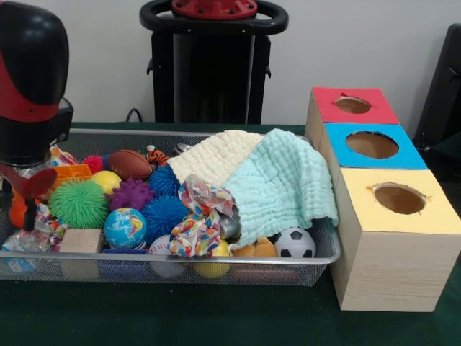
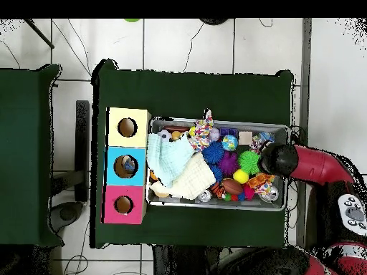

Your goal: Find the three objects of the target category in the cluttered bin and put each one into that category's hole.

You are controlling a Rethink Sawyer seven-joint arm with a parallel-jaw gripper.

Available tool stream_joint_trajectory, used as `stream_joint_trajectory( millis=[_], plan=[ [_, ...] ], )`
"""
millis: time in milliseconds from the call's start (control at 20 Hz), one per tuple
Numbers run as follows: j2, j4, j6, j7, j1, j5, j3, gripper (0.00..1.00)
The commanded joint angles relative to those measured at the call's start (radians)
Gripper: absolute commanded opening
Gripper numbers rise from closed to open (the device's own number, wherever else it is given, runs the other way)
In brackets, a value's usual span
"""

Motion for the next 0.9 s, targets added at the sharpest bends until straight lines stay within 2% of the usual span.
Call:
stream_joint_trajectory(
  millis=[50, 300, 900],
  plan=[
    [0.017, 0.173, -0.233, 0.017, -0.089, 0.009, 0.168, 1.0],
    [0.026, 0.186, -0.295, 0.023, -0.119, 0.006, 0.198, 1.0],
    [0.084, 0.146, -0.229, 0.012, -0.122, 0.037, 0.212, 1.0]
  ],
)
